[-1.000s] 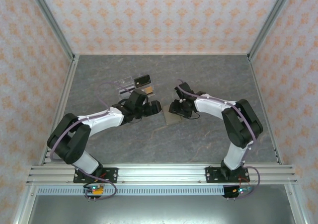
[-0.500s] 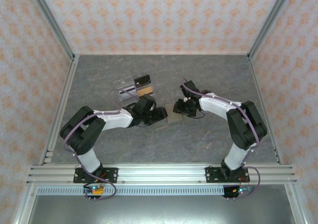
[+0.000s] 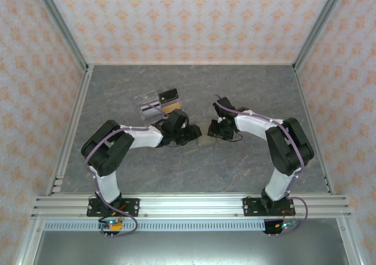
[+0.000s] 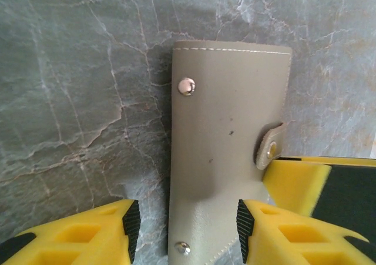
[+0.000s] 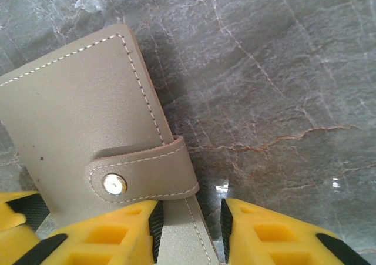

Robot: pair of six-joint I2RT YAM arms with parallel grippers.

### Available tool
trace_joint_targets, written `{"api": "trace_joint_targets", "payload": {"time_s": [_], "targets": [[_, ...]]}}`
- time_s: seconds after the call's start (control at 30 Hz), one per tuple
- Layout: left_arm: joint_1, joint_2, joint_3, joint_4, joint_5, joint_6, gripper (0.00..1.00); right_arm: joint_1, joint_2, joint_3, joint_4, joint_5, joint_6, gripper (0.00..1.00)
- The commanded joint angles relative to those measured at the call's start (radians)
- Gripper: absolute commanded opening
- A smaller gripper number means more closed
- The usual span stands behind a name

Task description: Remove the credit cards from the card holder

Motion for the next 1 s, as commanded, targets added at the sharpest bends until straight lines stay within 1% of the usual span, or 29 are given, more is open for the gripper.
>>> {"api": "trace_joint_targets", "payload": {"time_s": [0.0,0.17,0.4,0.73,0.83,0.97], "targets": [[0.0,0.02,0.03,0.022,0.037,-0.017,0.5,-0.004,0.034,-0.023,-0.022,-0.001,-0.015,0.34],[0.01,0.039,0.041,0.037,0.073,-0.014,0.49,-0.004,0.039,-0.032,-0.016,-0.003,-0.02,0.34],[0.028,0.05,0.041,0.082,0.107,-0.018,0.46,-0.008,0.043,-0.041,-0.003,-0.012,-0.024,0.29],[0.027,0.067,0.051,0.121,0.157,-0.017,0.4,-0.014,0.028,-0.067,0.08,-0.159,-0.009,0.22],[0.028,0.058,0.049,0.125,0.165,-0.013,0.35,-0.015,0.024,-0.072,0.096,-0.19,-0.004,0.21],[0.028,0.037,0.044,0.104,0.157,0.009,0.22,-0.023,-0.002,-0.072,0.083,-0.157,-0.012,0.21]]}}
